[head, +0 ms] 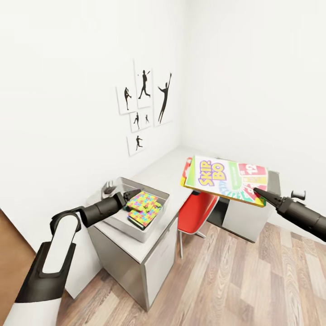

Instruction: Put all the toys in the child's room - the three board games (two on the bed and one on the table), the two jigsaw puzzles on the table, and the tennis ball on the table - inside the toy box on the table in the child's room.

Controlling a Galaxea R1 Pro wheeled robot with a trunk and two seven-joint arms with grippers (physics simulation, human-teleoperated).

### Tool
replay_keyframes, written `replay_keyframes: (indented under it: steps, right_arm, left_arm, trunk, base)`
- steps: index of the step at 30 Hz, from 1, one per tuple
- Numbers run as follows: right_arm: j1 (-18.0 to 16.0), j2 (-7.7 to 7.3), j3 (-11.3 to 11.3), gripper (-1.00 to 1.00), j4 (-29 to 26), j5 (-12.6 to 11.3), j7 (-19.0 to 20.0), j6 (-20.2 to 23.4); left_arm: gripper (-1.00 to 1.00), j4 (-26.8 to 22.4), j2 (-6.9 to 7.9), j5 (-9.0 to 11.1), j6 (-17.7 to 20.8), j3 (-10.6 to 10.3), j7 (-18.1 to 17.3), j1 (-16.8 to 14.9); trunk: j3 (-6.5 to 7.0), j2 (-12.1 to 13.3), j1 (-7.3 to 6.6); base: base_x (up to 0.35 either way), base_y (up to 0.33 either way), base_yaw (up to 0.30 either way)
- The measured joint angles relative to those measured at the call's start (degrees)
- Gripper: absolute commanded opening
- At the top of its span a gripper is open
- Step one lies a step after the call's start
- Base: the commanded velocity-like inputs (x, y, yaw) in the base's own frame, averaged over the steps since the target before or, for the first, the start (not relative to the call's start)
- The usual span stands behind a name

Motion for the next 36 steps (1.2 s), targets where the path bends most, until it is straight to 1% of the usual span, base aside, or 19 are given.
replay_keyframes:
  steps: [3,4,6,7,10,11,14,15,19,20,23,24,27,28,29,31,32,34,36]
  right_arm:
    - [-0.01,0.16,0.06,-1.00,0.05,0.11,-1.01,-0.06]
    - [-0.01,0.16,0.06,-1.00,0.05,0.16,-1.02,-0.09]
    - [-0.02,0.34,0.08,-1.00,0.06,-0.06,-1.63,-0.01]
    - [-0.02,0.34,0.08,-1.00,0.06,-0.16,-1.63,0.03]
    - [-0.02,0.82,0.12,-1.00,0.07,-0.21,-2.25,0.06]
    - [-0.03,0.82,0.12,-1.00,0.07,-0.21,-2.25,0.05]
    - [-0.03,1.41,0.45,-1.00,0.07,-0.21,-2.66,0.07]
    - [-0.03,1.42,0.46,-1.00,0.07,-0.18,-2.67,0.05]
    - [-0.03,1.81,2.16,-1.00,0.08,-0.14,-3.96,0.05]
    - [-0.03,1.81,2.17,-1.00,0.08,-0.05,-3.98,0.01]
    - [-0.03,2.04,3.62,-1.00,0.10,0.01,-5.82,-0.02]
    - [-0.03,2.04,3.63,-1.00,0.10,0.01,-5.83,-0.04]
    - [-0.07,2.67,4.90,-1.00,0.14,0.03,-8.23,-0.05]
    - [-0.07,2.68,4.91,-1.00,0.14,-0.01,-8.24,-0.04]
    - [-0.08,3.03,5.26,-1.00,0.14,-0.41,-9.03,0.05]
    - [-0.09,3.79,5.82,-1.00,0.16,0.02,-10.48,-0.05]
    - [-0.09,3.80,5.83,-1.00,0.16,-0.08,-10.49,-0.04]
    - [-0.10,4.38,6.20,-1.00,0.16,-0.20,-11.52,0.00]
    - [-0.11,4.59,6.34,-1.00,0.16,-0.28,-11.88,0.02]
  left_arm:
    - [1.00,0.00,1.65,0.07,-0.33,2.65,-0.72,3.15]
    - [1.00,0.00,1.66,0.20,-0.33,2.68,-0.73,3.19]
    - [1.00,0.00,2.81,0.20,-0.53,4.56,-1.68,5.27]
    - [1.00,0.00,2.82,0.31,-0.53,4.60,-1.70,5.31]
    - [1.00,-0.01,4.32,0.38,-0.72,7.39,-4.18,8.00]
    - [1.00,-0.01,4.33,0.46,-0.72,7.41,-4.21,8.03]
    - [1.00,0.00,5.21,0.31,-0.89,9.73,-7.34,10.81]
    - [1.00,-0.01,5.22,0.38,-0.88,9.76,-7.37,10.84]
    - [1.00,0.00,5.78,0.21,-1.28,12.16,-10.53,14.66]
    - [1.00,0.00,5.78,0.27,-1.28,12.18,-10.55,14.69]
    - [1.00,0.00,5.96,0.11,-1.83,14.26,-11.78,17.33]
    - [1.00,0.00,5.96,0.18,-1.83,14.28,-11.78,17.36]
    - [1.00,0.00,6.05,0.06,-2.45,16.26,-12.48,20.53]
    - [1.00,0.00,6.05,0.15,-2.44,16.28,-12.49,20.57]
    - [1.00,0.00,6.05,0.06,-2.72,16.74,-12.64,21.67]
    - [1.00,0.02,6.02,-0.01,-3.42,17.44,-12.99,23.99]
    - [1.00,0.02,6.02,0.08,-3.43,17.45,-12.99,24.03]
    - [1.00,0.05,5.85,-0.06,-4.35,17.88,-13.37,26.37]
    - [1.00,0.06,5.75,-0.09,-4.88,18.04,-13.52,27.66]
  trunk:
    - [0.00,0.00,0.00]
    - [0.00,0.00,0.00]
    - [0.00,0.00,0.00]
    - [0.00,0.00,0.00]
    - [0.00,0.00,0.00]
    - [0.00,0.00,0.00]
    - [0.00,0.00,0.00]
    - [0.00,0.00,0.00]
    - [0.00,0.00,0.00]
    - [0.00,0.00,0.00]
    - [0.00,0.00,0.00]
    - [0.00,0.00,0.00]
    - [0.00,0.00,0.00]
    - [0.00,0.00,0.00]
    - [0.00,-0.01,0.00]
    - [0.00,0.00,0.00]
    - [0.00,0.00,0.00]
    - [0.00,-0.01,0.00]
    - [0.00,-0.01,0.00]
  base:
    - [0.000,0.203,0.000]
    - [0.000,0.150,0.000]
    - [0.000,0.120,0.000]
    - [0.000,0.096,0.000]
    - [0.000,0.066,0.000]
    - [0.000,0.049,0.000]
    - [0.000,0.034,0.000]
    - [0.000,0.025,0.000]
    - [0.000,0.015,0.000]
    - [0.000,0.010,0.000]
    - [0.000,0.007,0.000]
    - [0.000,0.005,0.000]
    - [0.000,0.004,0.000]
    - [0.000,0.003,0.000]
    - [0.000,0.002,0.000]
    - [0.000,0.002,0.000]
    - [0.000,0.001,0.000]
    - [0.000,0.001,0.000]
    - [0.000,0.000,0.000]
